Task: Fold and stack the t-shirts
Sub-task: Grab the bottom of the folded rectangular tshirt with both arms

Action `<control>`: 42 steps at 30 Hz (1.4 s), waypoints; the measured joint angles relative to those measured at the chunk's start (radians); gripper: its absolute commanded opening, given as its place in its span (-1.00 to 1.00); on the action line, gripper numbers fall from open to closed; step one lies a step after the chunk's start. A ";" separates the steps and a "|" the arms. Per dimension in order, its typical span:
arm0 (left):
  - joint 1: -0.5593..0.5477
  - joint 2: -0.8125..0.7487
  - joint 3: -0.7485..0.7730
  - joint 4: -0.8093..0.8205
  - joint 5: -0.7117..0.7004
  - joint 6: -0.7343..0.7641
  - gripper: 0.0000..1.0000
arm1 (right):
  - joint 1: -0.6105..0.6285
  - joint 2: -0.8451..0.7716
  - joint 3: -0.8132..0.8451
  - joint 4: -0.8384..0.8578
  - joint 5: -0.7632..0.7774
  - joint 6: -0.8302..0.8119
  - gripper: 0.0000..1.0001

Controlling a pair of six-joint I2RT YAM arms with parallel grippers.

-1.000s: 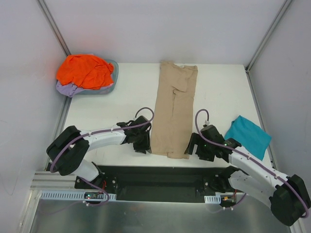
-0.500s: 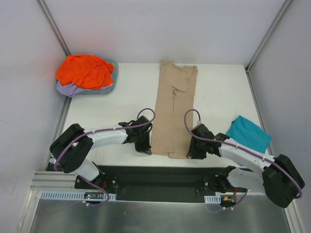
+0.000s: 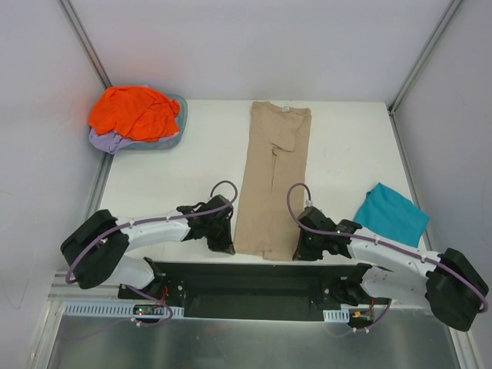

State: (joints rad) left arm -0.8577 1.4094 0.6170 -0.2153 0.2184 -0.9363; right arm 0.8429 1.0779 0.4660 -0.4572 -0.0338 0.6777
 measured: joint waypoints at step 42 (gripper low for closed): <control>0.213 0.048 0.376 -0.065 -0.038 0.266 -1.00 | -0.210 0.172 0.498 -0.183 0.055 -0.415 -0.99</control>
State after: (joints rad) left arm -0.6449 1.4578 0.9932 -0.2802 0.1802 -0.6704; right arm 0.6327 1.2499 0.9638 -0.6399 0.0212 0.2630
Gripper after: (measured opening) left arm 0.006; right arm 0.026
